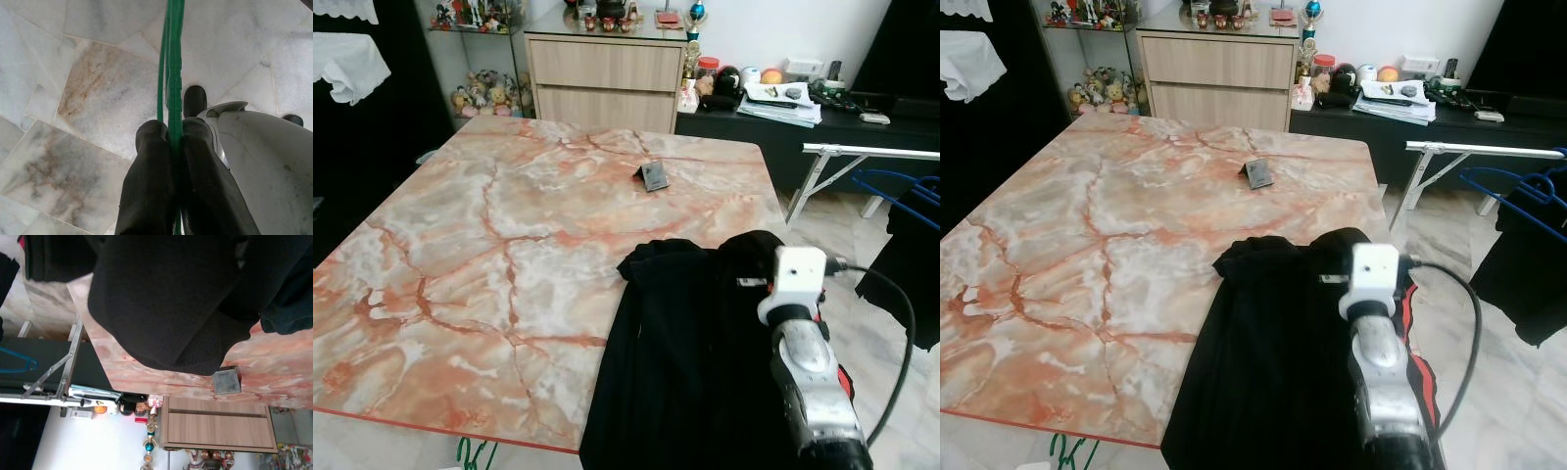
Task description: Hang hanger
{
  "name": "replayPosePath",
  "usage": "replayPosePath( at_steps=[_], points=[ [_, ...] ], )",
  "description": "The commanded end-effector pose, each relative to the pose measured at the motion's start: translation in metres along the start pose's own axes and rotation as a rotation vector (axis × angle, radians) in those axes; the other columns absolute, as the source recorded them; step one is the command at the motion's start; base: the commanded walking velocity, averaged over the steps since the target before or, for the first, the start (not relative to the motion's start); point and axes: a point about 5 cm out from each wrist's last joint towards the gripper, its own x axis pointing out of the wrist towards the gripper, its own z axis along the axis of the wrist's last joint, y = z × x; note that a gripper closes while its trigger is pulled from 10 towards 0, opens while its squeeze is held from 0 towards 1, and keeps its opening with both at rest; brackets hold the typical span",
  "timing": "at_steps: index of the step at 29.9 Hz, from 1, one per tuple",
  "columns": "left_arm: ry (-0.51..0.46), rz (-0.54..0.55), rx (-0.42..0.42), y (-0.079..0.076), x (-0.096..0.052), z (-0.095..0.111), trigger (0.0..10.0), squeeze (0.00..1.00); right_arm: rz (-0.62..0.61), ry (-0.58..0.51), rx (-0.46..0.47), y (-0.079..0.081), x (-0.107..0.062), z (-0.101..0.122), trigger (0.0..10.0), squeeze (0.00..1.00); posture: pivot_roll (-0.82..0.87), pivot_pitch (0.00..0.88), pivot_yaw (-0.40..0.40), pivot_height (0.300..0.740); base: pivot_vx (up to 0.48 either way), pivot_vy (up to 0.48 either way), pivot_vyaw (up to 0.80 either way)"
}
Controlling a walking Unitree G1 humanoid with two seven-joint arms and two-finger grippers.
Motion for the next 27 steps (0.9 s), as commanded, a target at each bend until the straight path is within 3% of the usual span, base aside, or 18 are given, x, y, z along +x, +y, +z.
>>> replayPosePath(
  at_steps=[1, 9, 18, 27],
  points=[
    [0.021, 0.008, 0.019, 0.002, -0.001, -0.005, 10.0, 0.00, -0.018, -0.039, 0.019, -0.002, 0.001, 0.011, 10.0, 1.00, -0.02, 0.098, -0.009, 0.740, 0.000, 0.000, 0.00],
    [0.024, 0.004, 0.017, 0.001, -0.001, -0.006, 10.0, 0.00, 0.010, -0.059, 0.005, 0.009, -0.013, 0.021, 10.0, 1.00, -0.02, 0.100, -0.015, 0.740, 0.000, 0.000, 0.00],
    [0.031, -0.003, 0.024, -0.002, -0.001, -0.008, 10.0, 0.00, -0.014, 0.021, -0.018, 0.002, -0.040, 0.012, 10.0, 1.00, -0.03, 0.091, -0.016, 0.740, 0.000, 0.000, 0.00],
    [0.036, -0.007, 0.033, -0.002, -0.001, -0.010, 10.0, 0.00, -0.060, 0.056, 0.007, -0.002, -0.045, 0.005, 10.0, 1.00, -0.03, 0.075, -0.010, 0.740, 0.000, 0.000, 0.00]
  ],
)
